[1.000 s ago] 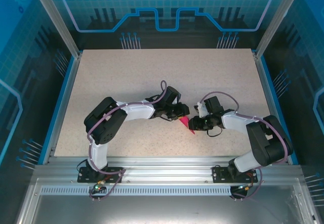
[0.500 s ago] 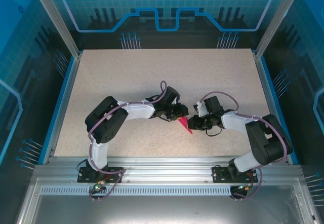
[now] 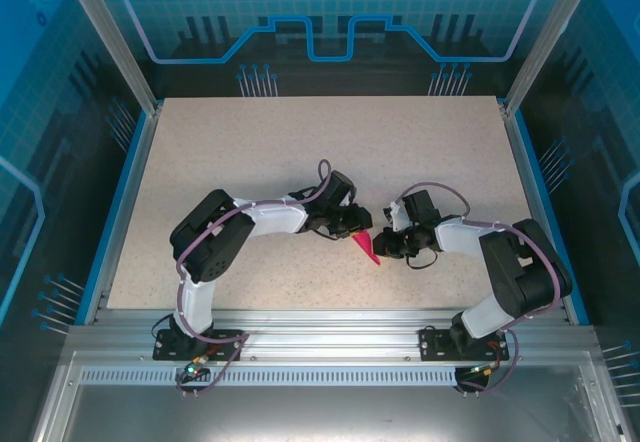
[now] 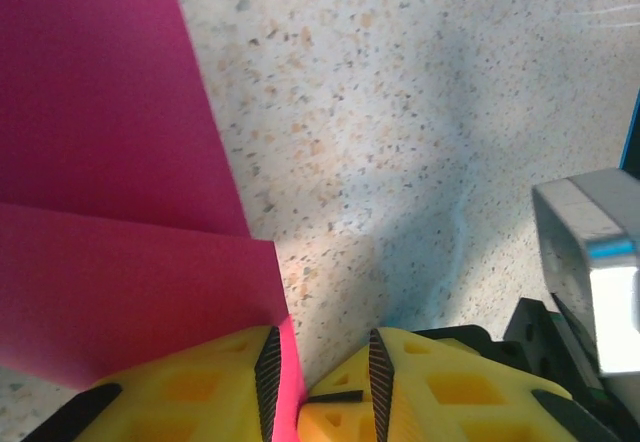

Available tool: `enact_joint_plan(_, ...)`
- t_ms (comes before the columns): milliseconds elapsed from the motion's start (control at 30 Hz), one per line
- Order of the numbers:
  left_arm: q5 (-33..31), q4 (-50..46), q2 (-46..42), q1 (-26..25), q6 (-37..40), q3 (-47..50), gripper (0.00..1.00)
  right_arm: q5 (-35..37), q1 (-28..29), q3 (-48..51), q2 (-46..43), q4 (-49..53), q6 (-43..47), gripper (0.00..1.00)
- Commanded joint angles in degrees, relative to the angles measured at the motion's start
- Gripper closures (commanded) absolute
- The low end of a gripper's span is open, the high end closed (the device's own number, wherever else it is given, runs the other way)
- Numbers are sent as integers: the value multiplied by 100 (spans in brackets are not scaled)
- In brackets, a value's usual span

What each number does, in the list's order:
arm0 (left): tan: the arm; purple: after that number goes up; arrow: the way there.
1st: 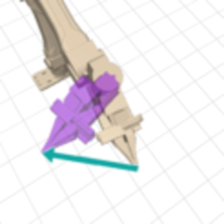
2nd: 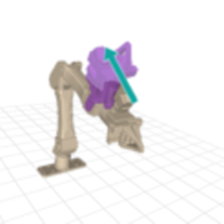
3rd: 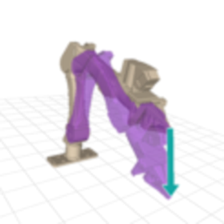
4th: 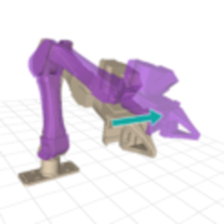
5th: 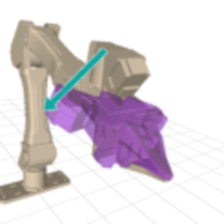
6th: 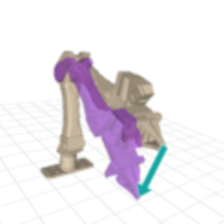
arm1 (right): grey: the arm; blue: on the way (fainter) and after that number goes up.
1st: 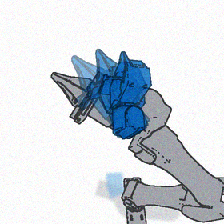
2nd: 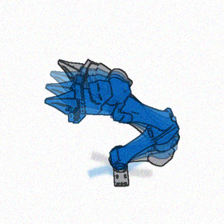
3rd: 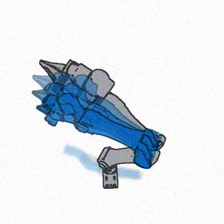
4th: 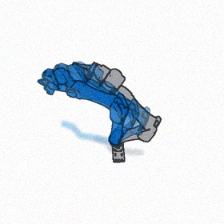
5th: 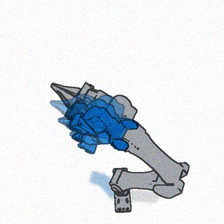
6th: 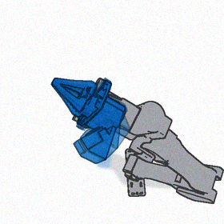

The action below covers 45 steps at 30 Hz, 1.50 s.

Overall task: Fold a paper plane with a square sheet of paper (pick it up from the middle)
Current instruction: Fold the wing for the fifth time at the center of the table.

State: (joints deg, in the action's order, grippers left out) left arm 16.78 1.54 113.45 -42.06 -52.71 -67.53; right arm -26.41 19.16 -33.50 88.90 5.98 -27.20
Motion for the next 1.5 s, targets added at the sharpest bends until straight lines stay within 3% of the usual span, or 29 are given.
enact_joint_plan(0,-103,-209,114,45,230,-197,67,96,33,36,293,88,-126,90)
enact_joint_plan(500,-216,-395,473,49,260,-118,68,470,255,-52,73,318,-213,86)
enact_joint_plan(667,-228,-470,476,47,348,-118,68,667,240,-69,-503,566,-223,77)
enact_joint_plan(833,-192,-489,476,44,401,-129,68,915,184,-56,-1181,803,-215,77)
enact_joint_plan(933,-166,-482,476,49,410,-122,68,446,185,-46,-1318,642,-144,84)
enact_joint_plan(1067,-131,-462,470,49,402,-147,68,-586,253,-324,-781,570,4,90)
enact_joint_plan(1467,-106,-506,461,40,419,-173,68,-903,-29,-428,193,650,112,90)
